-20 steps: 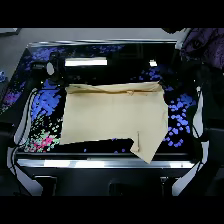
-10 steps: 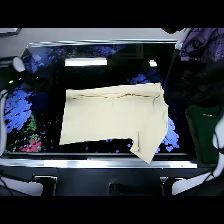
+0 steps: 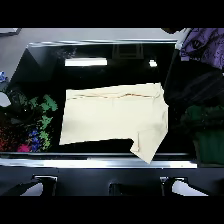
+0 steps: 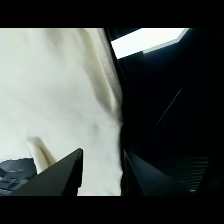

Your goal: Fold the clothes and pants, and hang the long-sleeved shirts on hangers.

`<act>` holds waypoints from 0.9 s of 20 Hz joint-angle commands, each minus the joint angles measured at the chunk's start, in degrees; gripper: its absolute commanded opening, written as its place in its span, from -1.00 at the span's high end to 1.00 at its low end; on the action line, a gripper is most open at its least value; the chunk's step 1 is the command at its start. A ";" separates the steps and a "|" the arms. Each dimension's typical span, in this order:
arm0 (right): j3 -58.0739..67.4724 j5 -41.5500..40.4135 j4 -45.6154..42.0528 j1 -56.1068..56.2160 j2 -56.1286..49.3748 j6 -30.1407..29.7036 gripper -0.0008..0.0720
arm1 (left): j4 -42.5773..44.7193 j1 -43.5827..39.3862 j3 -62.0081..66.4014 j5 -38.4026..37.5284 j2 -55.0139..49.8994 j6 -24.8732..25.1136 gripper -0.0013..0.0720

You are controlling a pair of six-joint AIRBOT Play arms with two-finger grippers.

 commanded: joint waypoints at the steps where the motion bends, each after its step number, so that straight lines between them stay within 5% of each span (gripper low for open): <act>1: -11.34 8.07 3.37 -0.52 1.92 -5.75 0.10 | -0.02 0.15 -3.56 0.04 2.51 -0.09 -0.11; 3: -12.94 10.60 5.84 -0.52 1.25 -7.63 -0.02 | -0.02 0.15 -3.56 0.02 2.51 0.04 -0.11; 8: -13.05 14.19 11.10 -0.52 -3.28 -12.28 0.02 | -0.52 0.15 -3.56 -1.55 2.51 -0.55 -0.12; 10: -13.05 16.37 12.66 -0.52 -4.39 -13.16 0.08 | -2.67 0.50 -3.56 -2.43 2.54 -0.98 -0.90; 14: -13.05 16.22 12.74 -0.52 -4.52 -15.13 0.90 | -14.29 4.96 -5.62 -0.33 3.28 5.81 -0.90; 18: -13.05 13.73 13.14 -0.52 -4.48 -15.08 0.90 | -30.29 12.72 -17.31 1.33 4.26 20.09 -0.89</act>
